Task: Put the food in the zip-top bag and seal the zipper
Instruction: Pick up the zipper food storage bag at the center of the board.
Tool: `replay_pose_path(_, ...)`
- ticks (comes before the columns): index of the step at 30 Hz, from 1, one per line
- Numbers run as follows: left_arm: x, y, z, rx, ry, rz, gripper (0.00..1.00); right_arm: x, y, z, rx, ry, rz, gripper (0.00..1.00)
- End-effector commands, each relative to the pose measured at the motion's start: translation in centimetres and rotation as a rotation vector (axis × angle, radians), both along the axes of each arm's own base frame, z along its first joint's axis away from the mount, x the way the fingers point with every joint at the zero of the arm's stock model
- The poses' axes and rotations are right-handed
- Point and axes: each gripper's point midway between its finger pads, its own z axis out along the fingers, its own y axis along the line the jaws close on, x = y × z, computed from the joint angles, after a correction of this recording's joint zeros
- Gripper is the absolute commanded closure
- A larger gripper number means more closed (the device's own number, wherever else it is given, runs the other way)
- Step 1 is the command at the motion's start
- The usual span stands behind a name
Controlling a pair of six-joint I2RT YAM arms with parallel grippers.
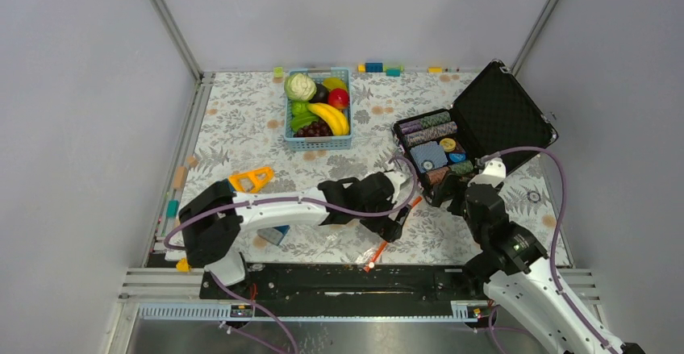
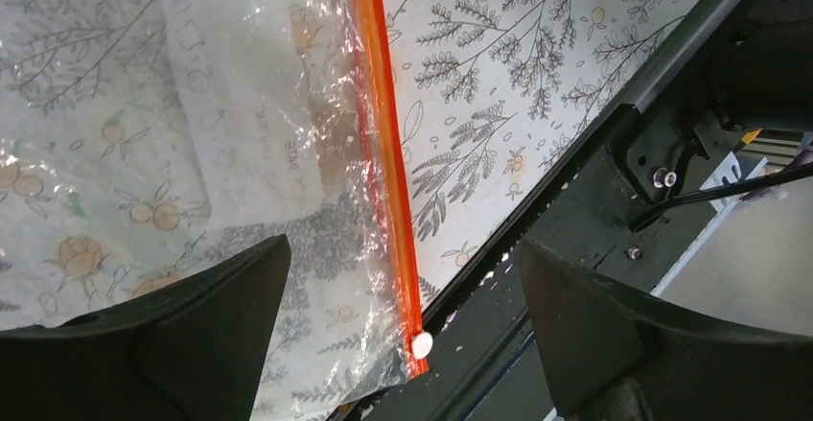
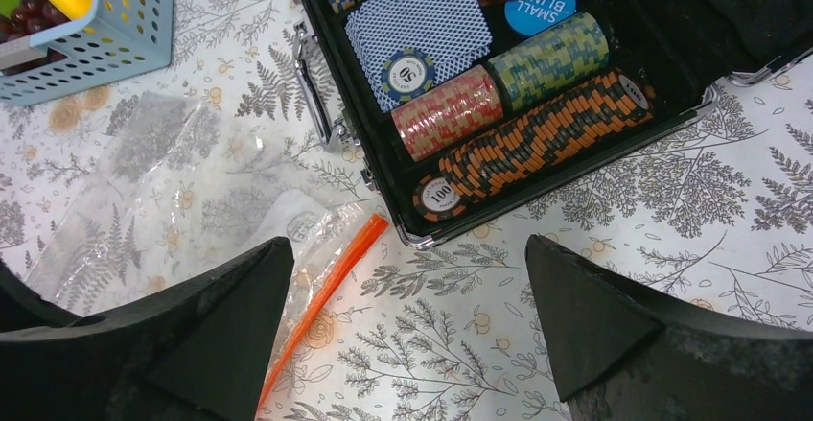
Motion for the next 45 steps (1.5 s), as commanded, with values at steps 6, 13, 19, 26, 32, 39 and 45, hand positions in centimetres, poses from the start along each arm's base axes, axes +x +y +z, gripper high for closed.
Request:
replay_pose_path(6,1.6,-2.5,-0.2,0.027,-0.079,-0.005,0.17,0.4,-1.2,1.2,0.030,-0.078,-0.079,0.00)
replay_pose_path(13,1.8,-2.4,-3.6,0.120,-0.054,0.007,0.25,0.4,-1.1,1.0,0.021,-0.068,-0.076,0.00)
replay_pose_path(19,1.2,-2.6,-5.3,0.144,-0.011,-0.014,0.36,0.5,-1.1,0.9,0.016,-0.062,-0.072,0.00)
replay_pose_path(26,1.6,-1.9,-7.0,0.204,-0.010,0.022,0.54,0.5,-1.1,0.7,0.009,-0.056,-0.074,0.00)
replay_pose_path(32,1.7,-1.7,-7.4,0.226,-0.009,0.035,0.65,0.5,-1.2,0.7,0.012,-0.057,-0.077,0.00)
replay_pose_path(39,1.6,-2.2,-5.9,0.181,-0.003,0.049,0.97,0.5,-1.0,0.6,0.008,-0.049,-0.069,0.00)
replay_pose_path(45,1.7,-2.2,-2.4,0.093,-0.030,0.060,1.00,0.5,-0.4,0.4,0.012,-0.032,-0.038,0.00)
